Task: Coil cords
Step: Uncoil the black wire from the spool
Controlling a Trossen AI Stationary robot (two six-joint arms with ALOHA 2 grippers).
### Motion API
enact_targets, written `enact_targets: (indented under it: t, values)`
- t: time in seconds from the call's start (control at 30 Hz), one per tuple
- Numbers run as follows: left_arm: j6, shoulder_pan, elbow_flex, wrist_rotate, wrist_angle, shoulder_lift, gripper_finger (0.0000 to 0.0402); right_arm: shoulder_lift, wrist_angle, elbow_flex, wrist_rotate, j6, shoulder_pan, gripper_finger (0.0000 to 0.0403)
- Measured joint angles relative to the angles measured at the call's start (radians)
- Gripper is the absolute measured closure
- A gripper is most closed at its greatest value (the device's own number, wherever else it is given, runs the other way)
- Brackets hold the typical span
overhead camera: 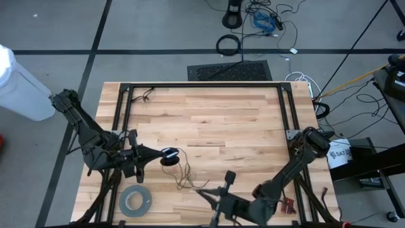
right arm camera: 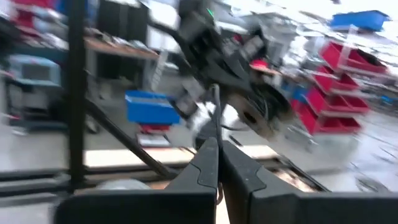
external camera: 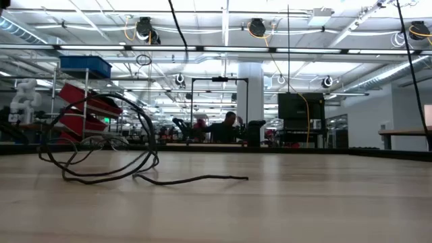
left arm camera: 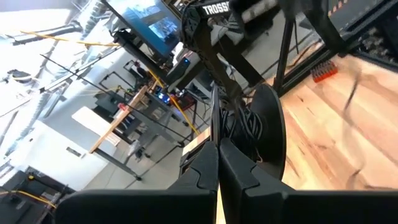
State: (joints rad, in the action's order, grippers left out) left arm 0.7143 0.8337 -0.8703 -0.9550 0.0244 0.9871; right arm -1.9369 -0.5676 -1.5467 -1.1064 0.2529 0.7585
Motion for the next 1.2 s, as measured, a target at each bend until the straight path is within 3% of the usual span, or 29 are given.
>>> enact_targets:
  t: [0.33,0.5,0.77,1.1,1.2]
  values:
    - [0.009,-0.003,0.000,-0.020,-0.008,0.001,0.0402,-0.002,-0.090,0.000,0.235,-0.021,-0.020,0.0403]
    - [0.009,-0.021,0.000,-0.023,0.024,0.002,0.0402,-0.039,-0.089,0.000,0.332,-0.093,-0.080,0.0403]
    - [0.029,-0.056,0.000,-0.024,0.078,0.025,0.0402,-0.111,-0.239,0.000,0.522,-0.137,-0.180,0.0403]
    - [0.063,-0.082,0.000,-0.027,0.183,0.035,0.0402,-0.123,-0.172,0.000,0.561,-0.151,-0.215,0.0403]
    - [0.094,-0.076,0.000,-0.027,0.212,0.034,0.0402,-0.123,-0.073,-0.001,0.512,-0.199,-0.229,0.0403]
